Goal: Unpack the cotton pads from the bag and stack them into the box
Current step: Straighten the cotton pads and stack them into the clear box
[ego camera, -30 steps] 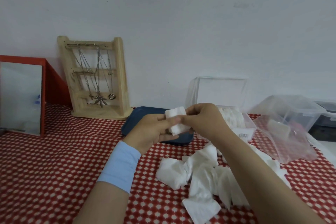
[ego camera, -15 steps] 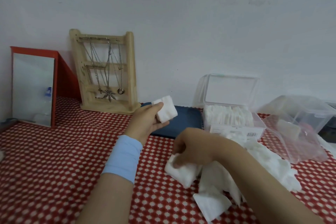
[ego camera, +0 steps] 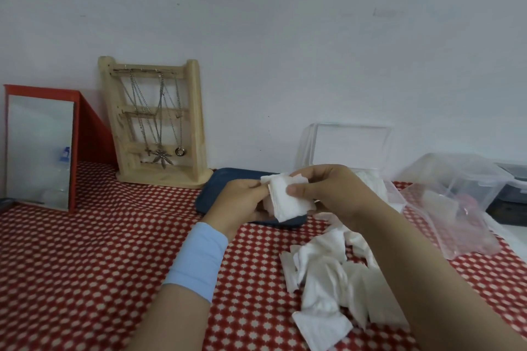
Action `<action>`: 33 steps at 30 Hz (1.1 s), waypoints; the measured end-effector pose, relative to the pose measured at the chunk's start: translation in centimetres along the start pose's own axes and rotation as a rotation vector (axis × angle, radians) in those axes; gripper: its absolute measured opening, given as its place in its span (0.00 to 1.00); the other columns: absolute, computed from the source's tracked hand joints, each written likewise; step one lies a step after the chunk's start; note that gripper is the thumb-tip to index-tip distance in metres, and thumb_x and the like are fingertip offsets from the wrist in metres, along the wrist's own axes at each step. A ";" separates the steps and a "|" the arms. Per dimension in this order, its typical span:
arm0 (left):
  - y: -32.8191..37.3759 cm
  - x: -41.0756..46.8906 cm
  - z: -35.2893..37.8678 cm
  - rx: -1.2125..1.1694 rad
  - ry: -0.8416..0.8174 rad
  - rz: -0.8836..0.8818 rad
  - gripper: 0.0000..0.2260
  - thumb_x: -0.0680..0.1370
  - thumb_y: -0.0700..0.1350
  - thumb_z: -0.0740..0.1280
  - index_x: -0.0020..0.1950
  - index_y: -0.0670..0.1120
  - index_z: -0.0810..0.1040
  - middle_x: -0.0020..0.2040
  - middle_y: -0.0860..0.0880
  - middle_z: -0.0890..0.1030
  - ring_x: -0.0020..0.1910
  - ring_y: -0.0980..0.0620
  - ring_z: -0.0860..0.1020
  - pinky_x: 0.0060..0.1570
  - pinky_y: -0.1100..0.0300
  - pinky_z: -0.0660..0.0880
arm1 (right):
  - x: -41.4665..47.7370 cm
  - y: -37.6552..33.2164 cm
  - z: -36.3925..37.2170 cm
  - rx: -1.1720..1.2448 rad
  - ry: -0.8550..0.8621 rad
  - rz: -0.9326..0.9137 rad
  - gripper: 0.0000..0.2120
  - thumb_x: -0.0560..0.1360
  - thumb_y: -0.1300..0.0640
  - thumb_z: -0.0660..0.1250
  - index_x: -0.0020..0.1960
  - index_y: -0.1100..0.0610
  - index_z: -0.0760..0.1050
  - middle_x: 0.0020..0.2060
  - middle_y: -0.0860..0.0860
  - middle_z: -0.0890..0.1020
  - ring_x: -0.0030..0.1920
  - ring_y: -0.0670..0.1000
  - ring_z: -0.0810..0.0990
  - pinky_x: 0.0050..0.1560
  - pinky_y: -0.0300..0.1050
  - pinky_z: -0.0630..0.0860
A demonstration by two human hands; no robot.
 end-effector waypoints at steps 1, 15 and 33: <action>0.1 -0.2 0.4 -0.027 -0.022 -0.009 0.09 0.80 0.46 0.70 0.55 0.42 0.85 0.52 0.43 0.87 0.52 0.45 0.86 0.50 0.52 0.84 | 0.1 0.1 -0.2 -0.016 0.024 -0.001 0.07 0.71 0.64 0.78 0.49 0.59 0.85 0.44 0.53 0.88 0.46 0.52 0.86 0.45 0.49 0.85; 0.8 -0.8 2.1 -0.233 -0.089 -0.097 0.14 0.84 0.47 0.64 0.62 0.39 0.80 0.54 0.37 0.86 0.48 0.45 0.87 0.40 0.56 0.84 | 0.2 -0.3 -0.2 -0.196 0.214 -0.130 0.09 0.70 0.60 0.80 0.39 0.51 0.81 0.36 0.46 0.84 0.31 0.40 0.80 0.26 0.29 0.71; 0.4 -0.9 1.3 -0.173 -0.229 -0.069 0.10 0.78 0.34 0.69 0.59 0.40 0.81 0.56 0.42 0.86 0.54 0.48 0.86 0.47 0.63 0.82 | 0.3 -0.4 -1.7 -0.091 0.348 -0.091 0.13 0.67 0.54 0.82 0.41 0.61 0.83 0.33 0.49 0.84 0.25 0.40 0.77 0.26 0.31 0.70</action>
Point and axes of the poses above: each hand's wrist, its own x-axis towards the middle knuckle, its own z-axis out of the palm, y = z × x, the point moved 1 cm from there along x, towards the middle knuckle
